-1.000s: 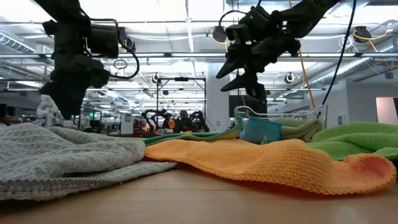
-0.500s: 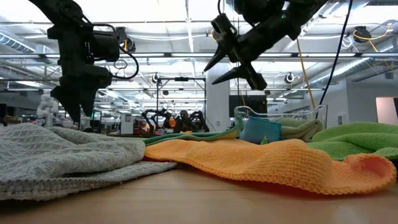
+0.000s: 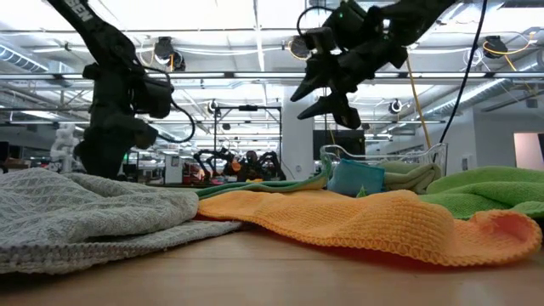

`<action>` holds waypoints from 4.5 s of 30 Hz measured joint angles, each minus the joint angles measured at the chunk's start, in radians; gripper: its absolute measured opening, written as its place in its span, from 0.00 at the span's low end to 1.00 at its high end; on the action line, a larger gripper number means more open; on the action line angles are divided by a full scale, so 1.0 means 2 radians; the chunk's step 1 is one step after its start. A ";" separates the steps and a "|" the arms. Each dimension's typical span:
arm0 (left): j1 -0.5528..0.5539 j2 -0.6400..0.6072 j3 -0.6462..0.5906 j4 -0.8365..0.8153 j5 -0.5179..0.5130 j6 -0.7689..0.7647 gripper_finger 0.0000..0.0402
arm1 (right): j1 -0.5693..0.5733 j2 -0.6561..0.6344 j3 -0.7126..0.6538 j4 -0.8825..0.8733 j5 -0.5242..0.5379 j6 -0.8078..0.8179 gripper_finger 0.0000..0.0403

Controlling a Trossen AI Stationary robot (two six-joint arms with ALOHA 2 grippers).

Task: Fold microfiber towels
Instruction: Fold the light green microfiber towel

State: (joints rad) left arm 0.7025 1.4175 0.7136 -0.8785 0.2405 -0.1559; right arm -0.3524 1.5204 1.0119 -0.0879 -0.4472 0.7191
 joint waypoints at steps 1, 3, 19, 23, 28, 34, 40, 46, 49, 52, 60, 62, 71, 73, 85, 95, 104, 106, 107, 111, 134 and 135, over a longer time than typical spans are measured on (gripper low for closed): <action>-0.002 0.004 0.000 -0.001 -0.001 0.006 0.64 | -0.009 0.000 0.000 -0.004 -0.016 -0.016 0.36; -0.005 0.010 0.000 -0.003 -0.002 0.018 0.64 | -0.026 0.000 0.000 -0.006 -0.045 -0.042 0.36; -0.017 0.029 0.001 0.043 -0.028 0.034 0.47 | -0.063 0.000 0.000 0.005 -0.102 -0.106 0.36; -0.020 0.055 0.004 0.031 -0.026 0.032 0.33 | -0.063 0.000 0.000 0.005 -0.099 -0.110 0.36; -0.027 0.059 0.007 0.029 -0.023 0.026 0.16 | -0.063 0.010 0.000 0.014 -0.091 -0.117 0.36; -0.041 0.032 0.048 -0.028 0.016 0.013 0.03 | -0.046 0.049 0.002 0.094 -0.089 -0.057 0.36; -0.082 0.022 0.113 -0.076 0.010 -0.016 0.02 | -0.031 0.107 0.067 0.100 -0.091 -0.074 0.36; -0.128 0.021 0.170 -0.086 0.014 -0.101 0.01 | -0.028 0.185 0.159 0.095 -0.105 -0.145 0.38; -0.142 0.022 0.191 -0.082 0.013 -0.151 0.02 | -0.028 0.219 0.189 0.100 -0.110 -0.188 0.40; -0.155 0.021 0.205 -0.076 0.013 -0.185 0.03 | -0.027 0.243 0.196 0.134 -0.132 -0.195 0.44; -0.172 0.021 0.213 0.010 0.053 -0.255 0.03 | -0.005 0.251 0.196 0.158 -0.145 -0.230 0.50; -0.173 0.021 0.213 0.036 0.053 -0.270 0.03 | -0.001 0.251 0.196 0.158 -0.145 -0.221 0.50; -0.174 0.025 0.213 0.125 0.034 -0.320 0.02 | -0.016 0.217 0.196 -0.018 -0.150 -0.257 0.49; -0.176 0.036 0.213 0.142 0.024 -0.318 0.01 | -0.018 0.199 0.196 -0.082 -0.126 -0.290 0.49; -0.176 0.119 0.213 0.269 0.065 -0.312 0.02 | 0.006 0.117 0.105 -0.156 -0.091 -0.315 0.49; -0.182 0.175 0.213 0.352 0.095 -0.343 0.03 | 0.027 0.080 0.003 -0.090 -0.089 -0.258 0.49; -0.180 0.189 0.213 0.413 0.110 -0.392 0.02 | 0.041 0.070 -0.021 -0.070 -0.091 -0.273 0.49; -0.180 0.189 0.213 0.416 0.100 -0.399 0.03 | 0.045 0.070 -0.025 -0.065 -0.089 -0.272 0.49; -0.180 0.189 0.213 0.416 0.094 -0.399 0.03 | 0.046 0.070 -0.026 -0.065 -0.089 -0.270 0.49; -0.180 0.200 0.213 0.412 0.080 -0.401 0.01 | 0.053 0.070 -0.029 -0.064 -0.088 -0.268 0.49; -0.184 0.211 0.213 0.465 0.042 -0.434 0.32 | 0.041 0.010 -0.029 -0.172 0.028 -0.286 0.49; -0.182 0.211 0.213 0.465 0.050 -0.434 0.36 | 0.037 0.006 -0.029 -0.173 0.029 -0.285 0.49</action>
State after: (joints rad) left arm 0.3380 1.8404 1.1404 0.0521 0.3409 -1.0245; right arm -0.2777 1.5332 0.9543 -0.4335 -0.3887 0.1493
